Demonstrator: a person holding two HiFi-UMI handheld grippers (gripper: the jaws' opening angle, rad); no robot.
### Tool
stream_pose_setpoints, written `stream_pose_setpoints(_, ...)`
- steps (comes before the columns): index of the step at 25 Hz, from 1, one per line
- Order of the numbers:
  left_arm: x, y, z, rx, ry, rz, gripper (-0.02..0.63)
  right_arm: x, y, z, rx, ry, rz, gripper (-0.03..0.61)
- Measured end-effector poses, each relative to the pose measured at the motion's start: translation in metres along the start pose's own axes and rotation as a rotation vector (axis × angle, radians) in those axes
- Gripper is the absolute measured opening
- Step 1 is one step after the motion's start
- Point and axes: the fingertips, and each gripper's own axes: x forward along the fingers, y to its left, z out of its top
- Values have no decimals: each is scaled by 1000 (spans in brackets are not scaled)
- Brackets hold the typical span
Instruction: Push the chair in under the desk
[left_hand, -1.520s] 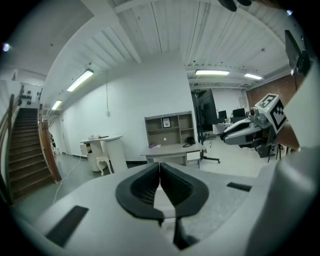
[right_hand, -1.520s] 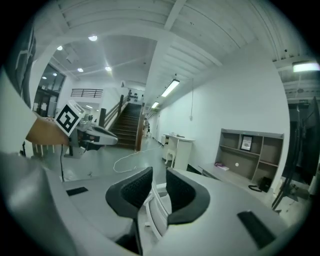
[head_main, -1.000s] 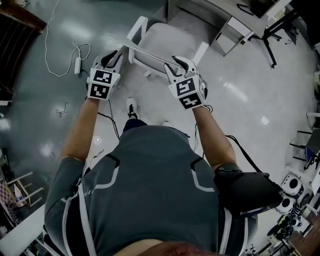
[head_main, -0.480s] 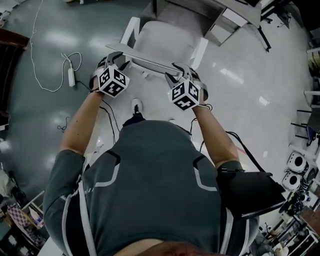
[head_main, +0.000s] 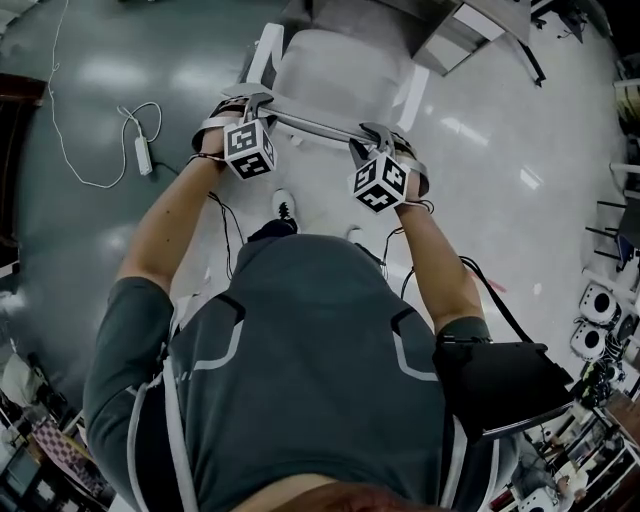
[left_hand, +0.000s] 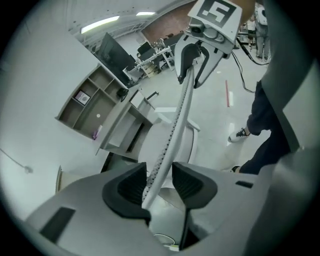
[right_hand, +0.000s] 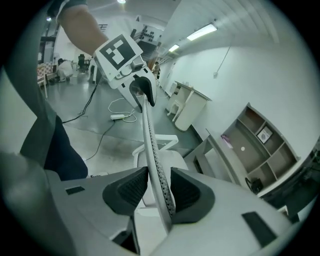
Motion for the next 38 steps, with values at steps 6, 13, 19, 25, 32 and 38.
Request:
stream_pose_setpoints(6, 8, 2, -2, 65, -12, -108, 150, 5, -3, 1, 35, 32, 31, 149)
stream_pose_setpoints(13, 26, 24, -6, 85, -31, -114, 150, 21, -18, 7, 67, 59, 11, 150)
stream_pose_setpoints(19, 38, 47, -9, 91, -45, -168, 150, 37, -34, 15, 112, 100, 13, 150)
stream_pose_setpoints(25, 52, 68, -8, 121, -62, -191, 149, 49, -54, 19, 158, 125, -17, 164)
stream_pose_setpoints(32, 67, 83, -1, 136, -42, -220, 149, 58, -71, 17, 197, 161, 1, 167)
stream_pose_setpoints(38, 78, 97, 8, 166, -33, -236, 147, 62, -88, 14, 204, 160, -4, 167)
